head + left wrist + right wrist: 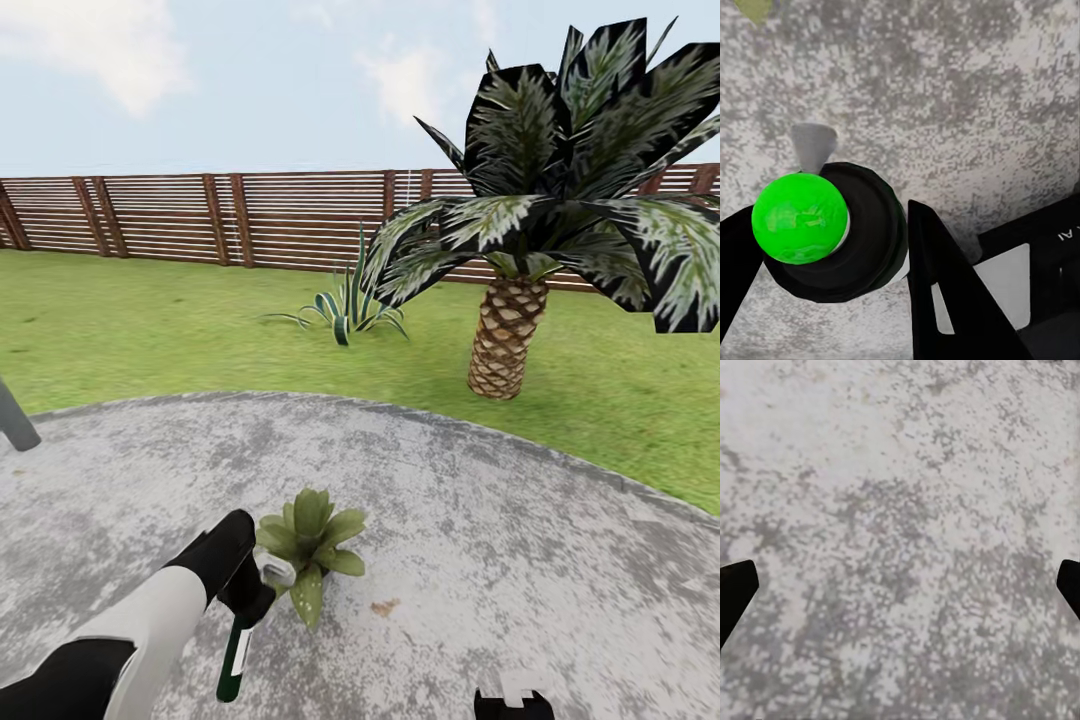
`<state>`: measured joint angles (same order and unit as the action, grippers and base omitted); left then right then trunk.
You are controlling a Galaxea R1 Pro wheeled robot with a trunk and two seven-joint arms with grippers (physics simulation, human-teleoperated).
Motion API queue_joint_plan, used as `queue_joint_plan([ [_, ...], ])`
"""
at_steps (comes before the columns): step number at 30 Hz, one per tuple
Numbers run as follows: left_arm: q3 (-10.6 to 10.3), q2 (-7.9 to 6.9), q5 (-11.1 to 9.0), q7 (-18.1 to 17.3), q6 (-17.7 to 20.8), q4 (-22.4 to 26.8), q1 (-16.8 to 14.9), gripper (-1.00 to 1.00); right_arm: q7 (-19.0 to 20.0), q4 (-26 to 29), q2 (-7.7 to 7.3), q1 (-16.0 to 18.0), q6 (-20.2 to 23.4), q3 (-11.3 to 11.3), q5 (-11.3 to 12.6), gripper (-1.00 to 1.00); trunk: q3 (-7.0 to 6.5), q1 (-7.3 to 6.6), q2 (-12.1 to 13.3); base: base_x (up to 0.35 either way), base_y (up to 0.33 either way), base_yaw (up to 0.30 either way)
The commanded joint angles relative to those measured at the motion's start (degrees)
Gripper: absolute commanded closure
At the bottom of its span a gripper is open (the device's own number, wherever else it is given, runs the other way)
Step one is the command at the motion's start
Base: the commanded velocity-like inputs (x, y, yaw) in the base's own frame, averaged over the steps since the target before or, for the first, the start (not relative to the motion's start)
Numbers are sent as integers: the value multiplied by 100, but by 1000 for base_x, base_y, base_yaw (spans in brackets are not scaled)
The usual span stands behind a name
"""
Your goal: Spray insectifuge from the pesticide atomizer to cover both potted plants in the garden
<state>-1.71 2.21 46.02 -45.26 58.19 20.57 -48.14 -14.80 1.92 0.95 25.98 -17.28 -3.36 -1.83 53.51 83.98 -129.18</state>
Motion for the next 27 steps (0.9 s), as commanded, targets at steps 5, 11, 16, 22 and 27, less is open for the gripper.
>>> queue_joint_plan([
  [5, -7, 49, 40, -54, 24, 52, -9, 100, -41, -5, 9, 4, -4, -33, -19, -100, 5, 0, -2, 51, 0, 0],
  [11, -11, 315, 46, -56, 28, 62, -60, 100, -48, 0, 10, 4, -4, -33, -19, -100, 5, 0, -2, 2, 0, 0],
  [16, -10, 313, 39, -62, 27, 52, -12, 100, -50, 1, 10, 4, -4, -33, -19, -100, 5, 0, -2, 0, 0, 0],
  [22, -1, 481, -3, -62, 34, 71, -62, 100, -50, 1, 18, 4, -4, -33, -18, -100, 5, 0, -2, 0, 0, 0],
  [27, 5, 543, -5, -62, 42, 127, -182, 100, -49, 1, 17, 4, -4, -33, -19, -100, 5, 0, -2, 0, 0, 0],
])
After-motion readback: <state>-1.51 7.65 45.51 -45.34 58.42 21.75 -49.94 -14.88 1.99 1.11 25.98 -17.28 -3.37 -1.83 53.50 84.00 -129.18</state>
